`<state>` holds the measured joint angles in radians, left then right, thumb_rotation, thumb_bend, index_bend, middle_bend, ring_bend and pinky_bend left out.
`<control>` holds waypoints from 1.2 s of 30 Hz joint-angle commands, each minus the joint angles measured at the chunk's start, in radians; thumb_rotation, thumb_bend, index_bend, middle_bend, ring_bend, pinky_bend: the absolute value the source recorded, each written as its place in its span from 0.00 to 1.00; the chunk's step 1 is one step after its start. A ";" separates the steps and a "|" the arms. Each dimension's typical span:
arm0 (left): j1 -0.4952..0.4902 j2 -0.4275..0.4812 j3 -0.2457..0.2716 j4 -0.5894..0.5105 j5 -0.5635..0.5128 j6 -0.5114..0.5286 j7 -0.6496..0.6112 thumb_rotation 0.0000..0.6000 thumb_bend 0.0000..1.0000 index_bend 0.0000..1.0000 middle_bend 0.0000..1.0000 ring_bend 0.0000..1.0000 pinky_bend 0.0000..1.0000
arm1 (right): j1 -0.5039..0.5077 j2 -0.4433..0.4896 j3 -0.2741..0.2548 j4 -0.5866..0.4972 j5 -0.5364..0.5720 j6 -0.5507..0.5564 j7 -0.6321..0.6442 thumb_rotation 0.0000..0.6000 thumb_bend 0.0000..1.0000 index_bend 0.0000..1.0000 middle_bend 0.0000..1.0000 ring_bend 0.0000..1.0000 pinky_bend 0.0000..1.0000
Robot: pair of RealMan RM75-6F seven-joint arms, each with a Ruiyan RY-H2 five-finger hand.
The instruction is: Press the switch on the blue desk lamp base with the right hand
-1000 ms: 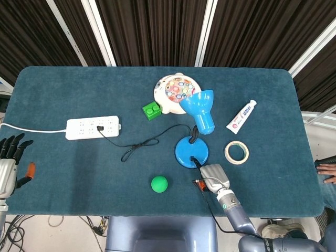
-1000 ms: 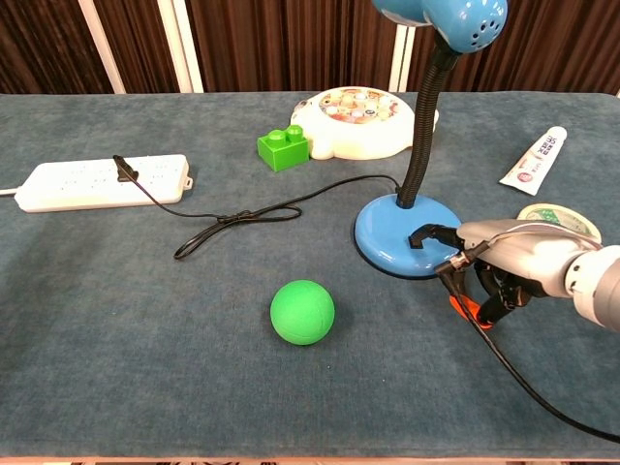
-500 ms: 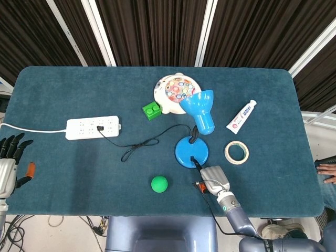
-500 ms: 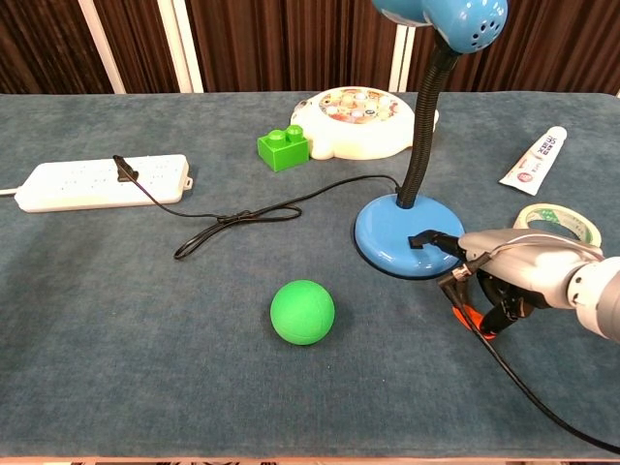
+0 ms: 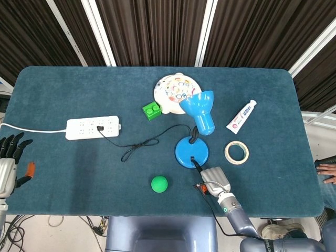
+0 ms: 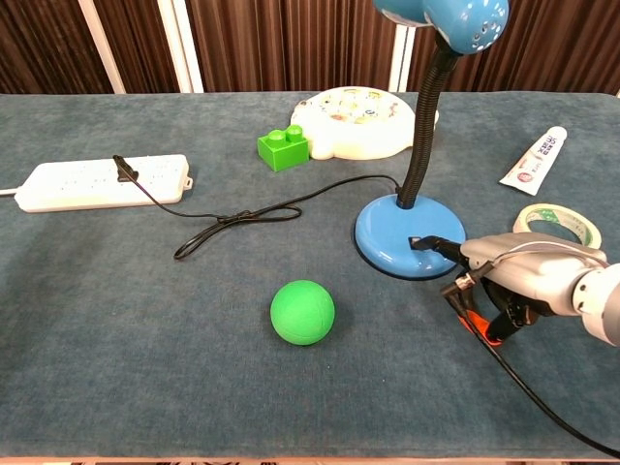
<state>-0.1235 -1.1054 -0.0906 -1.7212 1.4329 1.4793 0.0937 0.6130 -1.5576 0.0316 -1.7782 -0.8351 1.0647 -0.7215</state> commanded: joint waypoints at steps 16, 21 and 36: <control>0.003 0.000 -0.002 -0.006 -0.005 0.005 0.004 1.00 0.49 0.18 0.04 0.00 0.00 | -0.027 0.125 0.069 -0.128 -0.049 0.113 0.084 1.00 0.56 0.00 0.46 0.52 1.00; 0.002 -0.001 -0.001 -0.007 -0.002 0.006 0.004 1.00 0.49 0.18 0.04 0.00 0.00 | -0.092 0.252 0.037 -0.230 -0.111 0.185 0.125 1.00 0.55 0.00 0.37 0.40 1.00; 0.002 0.005 0.006 -0.027 0.000 -0.003 0.012 1.00 0.49 0.18 0.04 0.00 0.00 | -0.452 0.494 -0.189 0.021 -0.696 0.577 0.699 1.00 0.32 0.00 0.08 0.09 0.00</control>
<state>-0.1216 -1.1000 -0.0848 -1.7474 1.4317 1.4758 0.1049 0.2768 -1.1105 -0.0915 -1.8949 -1.3784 1.4968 -0.2066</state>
